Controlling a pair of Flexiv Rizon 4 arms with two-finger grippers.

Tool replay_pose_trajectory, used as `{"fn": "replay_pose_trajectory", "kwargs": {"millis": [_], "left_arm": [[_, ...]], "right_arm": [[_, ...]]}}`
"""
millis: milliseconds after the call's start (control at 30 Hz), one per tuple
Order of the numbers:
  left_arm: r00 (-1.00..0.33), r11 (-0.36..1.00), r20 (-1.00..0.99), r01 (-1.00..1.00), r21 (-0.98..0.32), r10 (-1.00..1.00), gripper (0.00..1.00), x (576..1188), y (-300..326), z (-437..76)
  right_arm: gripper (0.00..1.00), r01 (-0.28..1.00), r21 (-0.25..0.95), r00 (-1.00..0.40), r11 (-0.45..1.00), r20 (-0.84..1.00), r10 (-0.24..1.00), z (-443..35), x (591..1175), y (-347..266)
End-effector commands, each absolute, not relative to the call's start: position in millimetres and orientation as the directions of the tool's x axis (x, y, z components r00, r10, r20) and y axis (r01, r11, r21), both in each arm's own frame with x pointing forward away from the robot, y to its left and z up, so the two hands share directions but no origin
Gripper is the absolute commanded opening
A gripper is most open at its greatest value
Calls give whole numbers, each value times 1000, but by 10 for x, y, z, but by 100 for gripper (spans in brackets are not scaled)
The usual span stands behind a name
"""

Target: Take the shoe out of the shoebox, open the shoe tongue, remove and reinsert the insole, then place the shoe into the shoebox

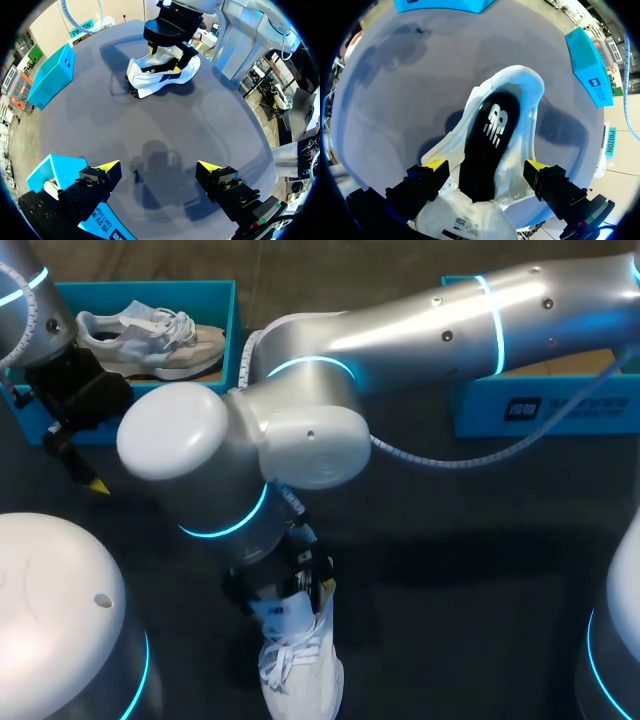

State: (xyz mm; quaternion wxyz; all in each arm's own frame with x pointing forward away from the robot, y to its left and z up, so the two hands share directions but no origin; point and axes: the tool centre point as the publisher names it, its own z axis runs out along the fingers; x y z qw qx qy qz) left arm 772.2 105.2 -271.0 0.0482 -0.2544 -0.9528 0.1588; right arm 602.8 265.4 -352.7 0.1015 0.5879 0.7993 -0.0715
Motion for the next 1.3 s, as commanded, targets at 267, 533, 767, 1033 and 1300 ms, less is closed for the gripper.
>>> {"fn": "replay_pose_trajectory", "kwargs": {"millis": [267,533,767,1033,1300], "left_arm": [[-866,821,11,470,-325,500,100,7716,1055,-2708],[-866,821,11,470,-325,500,100,7716,1055,-2708],[-866,821,11,470,-325,500,100,7716,1055,-2708],[-866,821,11,470,-325,500,100,7716,1055,-2708],[-866,821,11,470,-325,500,100,7716,1055,-2708]], "right_arm": [[100,866,204,491,-456,-178,853,-3456,5887,2760],[100,852,211,516,-479,-180,838,-3417,5855,2783],[100,847,213,521,-488,-147,841,-3401,5806,2768],[100,840,228,530,-493,-148,835,-3302,5726,2719],[100,849,245,512,-469,-159,844,-3138,5682,2723]]}}
